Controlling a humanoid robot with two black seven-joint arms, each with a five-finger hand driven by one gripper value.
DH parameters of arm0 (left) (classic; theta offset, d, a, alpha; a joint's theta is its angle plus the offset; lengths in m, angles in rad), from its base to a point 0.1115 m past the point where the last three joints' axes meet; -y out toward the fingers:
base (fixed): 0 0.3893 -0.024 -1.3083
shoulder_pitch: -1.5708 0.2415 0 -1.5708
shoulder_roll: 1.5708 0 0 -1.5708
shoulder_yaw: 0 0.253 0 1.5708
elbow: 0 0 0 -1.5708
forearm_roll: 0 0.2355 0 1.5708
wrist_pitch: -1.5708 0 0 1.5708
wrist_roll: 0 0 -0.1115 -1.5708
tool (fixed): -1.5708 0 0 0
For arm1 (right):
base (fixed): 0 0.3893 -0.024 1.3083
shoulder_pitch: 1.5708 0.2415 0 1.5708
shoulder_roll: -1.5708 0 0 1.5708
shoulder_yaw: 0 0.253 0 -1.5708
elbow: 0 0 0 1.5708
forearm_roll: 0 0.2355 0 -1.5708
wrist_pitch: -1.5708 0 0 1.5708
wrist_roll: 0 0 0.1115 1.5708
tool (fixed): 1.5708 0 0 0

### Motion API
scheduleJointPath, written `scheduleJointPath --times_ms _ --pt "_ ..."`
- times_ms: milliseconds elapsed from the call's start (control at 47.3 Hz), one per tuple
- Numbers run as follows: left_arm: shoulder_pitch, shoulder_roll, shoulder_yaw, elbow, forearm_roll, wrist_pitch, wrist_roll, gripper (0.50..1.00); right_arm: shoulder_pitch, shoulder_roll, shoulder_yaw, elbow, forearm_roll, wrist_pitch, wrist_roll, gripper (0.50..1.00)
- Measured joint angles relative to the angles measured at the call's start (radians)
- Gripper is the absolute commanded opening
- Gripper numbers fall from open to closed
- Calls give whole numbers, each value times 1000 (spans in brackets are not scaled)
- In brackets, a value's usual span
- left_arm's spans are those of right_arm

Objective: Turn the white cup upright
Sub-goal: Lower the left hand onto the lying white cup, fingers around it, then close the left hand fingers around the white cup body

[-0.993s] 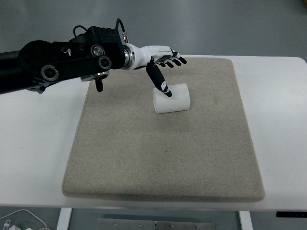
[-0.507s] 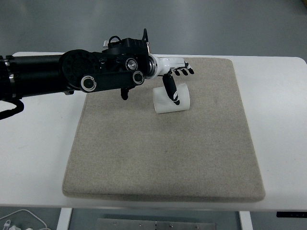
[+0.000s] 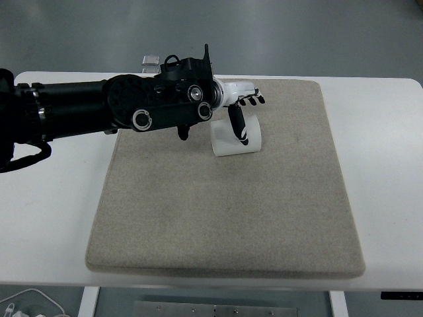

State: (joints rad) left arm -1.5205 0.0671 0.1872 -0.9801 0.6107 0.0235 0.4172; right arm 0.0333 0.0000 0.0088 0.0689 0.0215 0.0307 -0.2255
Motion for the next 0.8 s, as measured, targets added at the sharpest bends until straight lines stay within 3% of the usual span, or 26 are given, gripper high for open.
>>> scheduleJointPath --times_ms 592,803 --pt "31 -30 37 19 0 -1 1 981 0 0 0 0 0 0 0 930" --pt "31 -38 53 31 1 -2 0 941 0 0 0 0 0 0 0 930"
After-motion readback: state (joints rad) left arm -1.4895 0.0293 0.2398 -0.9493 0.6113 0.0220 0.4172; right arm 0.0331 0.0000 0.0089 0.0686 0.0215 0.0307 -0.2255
